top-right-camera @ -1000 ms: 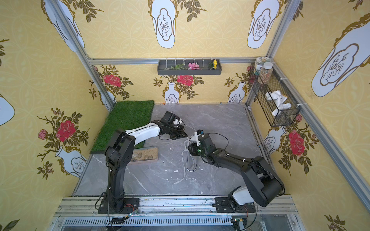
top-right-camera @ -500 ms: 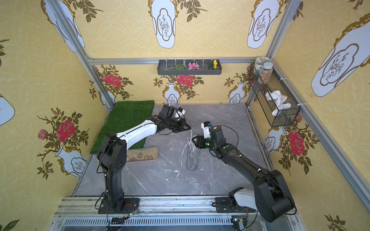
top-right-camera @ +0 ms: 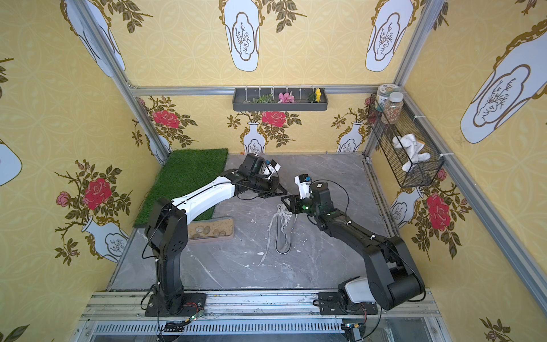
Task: Tie the shoes
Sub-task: Cross the shoelace with the shoelace.
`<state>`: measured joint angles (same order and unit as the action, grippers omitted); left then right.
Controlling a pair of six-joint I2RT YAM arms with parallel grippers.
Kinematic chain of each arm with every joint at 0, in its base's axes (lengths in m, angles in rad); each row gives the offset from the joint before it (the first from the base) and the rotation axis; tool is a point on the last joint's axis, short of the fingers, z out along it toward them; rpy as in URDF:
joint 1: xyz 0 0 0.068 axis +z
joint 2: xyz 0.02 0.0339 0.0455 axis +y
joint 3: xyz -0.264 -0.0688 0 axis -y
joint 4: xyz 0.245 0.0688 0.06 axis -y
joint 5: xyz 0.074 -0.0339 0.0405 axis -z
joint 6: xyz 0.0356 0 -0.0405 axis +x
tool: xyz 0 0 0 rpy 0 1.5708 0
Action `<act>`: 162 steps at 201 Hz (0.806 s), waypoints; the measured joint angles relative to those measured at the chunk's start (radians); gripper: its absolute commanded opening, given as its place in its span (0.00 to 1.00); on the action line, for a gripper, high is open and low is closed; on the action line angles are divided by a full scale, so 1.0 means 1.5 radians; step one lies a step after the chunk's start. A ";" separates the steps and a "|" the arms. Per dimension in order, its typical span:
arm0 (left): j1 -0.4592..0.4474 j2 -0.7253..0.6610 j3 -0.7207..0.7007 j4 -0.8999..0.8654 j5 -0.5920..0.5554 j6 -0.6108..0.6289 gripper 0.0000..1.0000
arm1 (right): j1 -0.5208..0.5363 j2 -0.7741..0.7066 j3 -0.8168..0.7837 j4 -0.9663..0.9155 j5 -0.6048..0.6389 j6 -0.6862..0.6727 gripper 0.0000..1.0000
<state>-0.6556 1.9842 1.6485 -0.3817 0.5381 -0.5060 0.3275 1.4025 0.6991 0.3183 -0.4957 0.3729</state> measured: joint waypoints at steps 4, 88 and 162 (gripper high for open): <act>-0.001 0.001 0.001 0.000 0.000 0.000 0.00 | 0.000 0.003 0.000 0.002 -0.002 0.001 0.13; 0.020 -0.123 -0.143 0.020 -0.098 0.020 0.56 | -0.014 -0.043 0.008 -0.083 0.078 0.011 0.00; -0.057 -0.231 -0.436 0.092 -0.189 0.054 0.59 | -0.050 -0.062 0.067 -0.212 0.107 0.028 0.00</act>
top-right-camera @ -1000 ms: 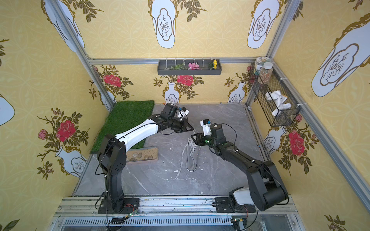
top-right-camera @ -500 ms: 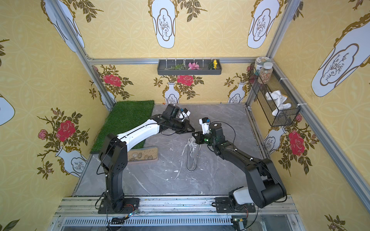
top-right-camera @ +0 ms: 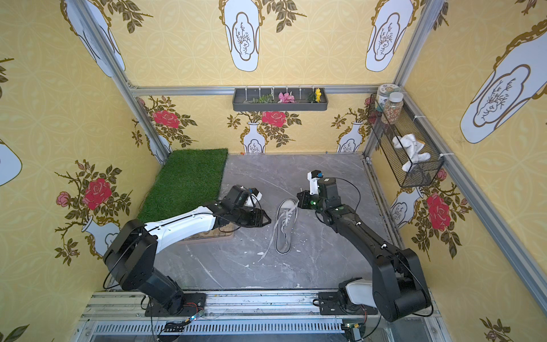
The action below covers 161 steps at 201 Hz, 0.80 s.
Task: Tie the shoes
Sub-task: Cross the shoelace with the shoelace, then tie the shoelace on the shoe.
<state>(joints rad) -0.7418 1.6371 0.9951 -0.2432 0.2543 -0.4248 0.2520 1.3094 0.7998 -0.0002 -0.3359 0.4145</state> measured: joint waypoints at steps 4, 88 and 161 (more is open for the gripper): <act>-0.006 0.008 -0.002 0.000 0.000 0.005 0.58 | -0.003 0.000 0.003 -0.005 -0.001 0.001 0.00; -0.128 0.044 -0.017 -0.058 -0.104 0.056 0.46 | -0.027 0.021 0.020 -0.051 -0.025 0.003 0.00; -0.184 0.096 0.022 -0.117 -0.250 0.071 0.37 | -0.032 0.022 0.019 -0.051 -0.041 0.003 0.00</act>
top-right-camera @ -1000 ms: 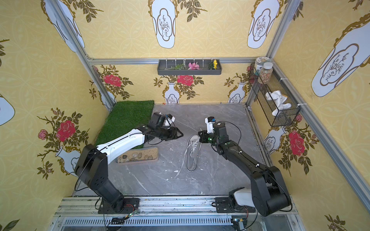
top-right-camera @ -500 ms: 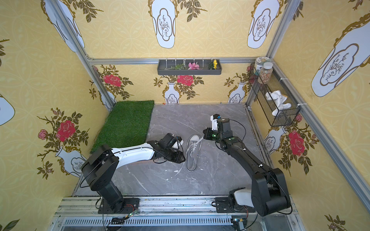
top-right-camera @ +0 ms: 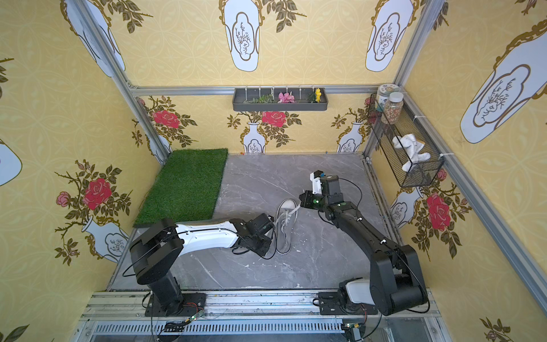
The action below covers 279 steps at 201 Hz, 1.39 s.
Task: Tie the shoes
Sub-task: Tie the shoelace on the shoe.
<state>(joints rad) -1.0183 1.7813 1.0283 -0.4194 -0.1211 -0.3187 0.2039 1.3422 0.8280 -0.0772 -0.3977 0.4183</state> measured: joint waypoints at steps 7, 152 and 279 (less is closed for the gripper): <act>-0.005 0.004 0.004 -0.001 -0.009 0.003 0.36 | -0.001 -0.001 0.000 0.000 0.000 0.000 0.00; -0.023 0.006 0.013 -0.016 -0.033 0.009 0.38 | -0.004 0.000 -0.012 0.002 -0.011 0.003 0.00; -0.010 -0.021 -0.013 -0.002 -0.098 0.021 0.00 | -0.019 -0.024 -0.007 -0.011 -0.010 0.003 0.00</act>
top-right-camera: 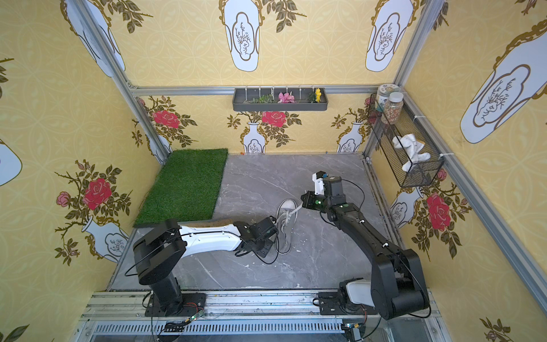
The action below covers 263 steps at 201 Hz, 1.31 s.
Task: Tie the shoes
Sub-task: Tie the shoelace on the shoe.
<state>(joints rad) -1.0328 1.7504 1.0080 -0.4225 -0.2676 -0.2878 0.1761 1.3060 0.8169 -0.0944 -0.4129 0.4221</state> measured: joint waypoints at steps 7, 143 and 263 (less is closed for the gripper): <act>0.007 -0.013 -0.006 0.006 -0.004 0.000 0.00 | -0.006 -0.006 0.006 -0.011 0.001 0.000 0.00; 0.199 -0.202 -0.024 -0.016 -0.088 -0.008 0.00 | -0.099 -0.153 -0.019 -0.201 0.055 -0.003 0.00; 0.305 -0.081 0.028 -0.033 -0.160 -0.002 0.00 | -0.238 -0.177 -0.177 -0.154 0.297 0.046 0.00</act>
<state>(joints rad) -0.5758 1.6291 1.0504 -0.4721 -0.5079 -0.2901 -0.1810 1.0401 0.5514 -0.3256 0.0322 0.4904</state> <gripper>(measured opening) 0.049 0.051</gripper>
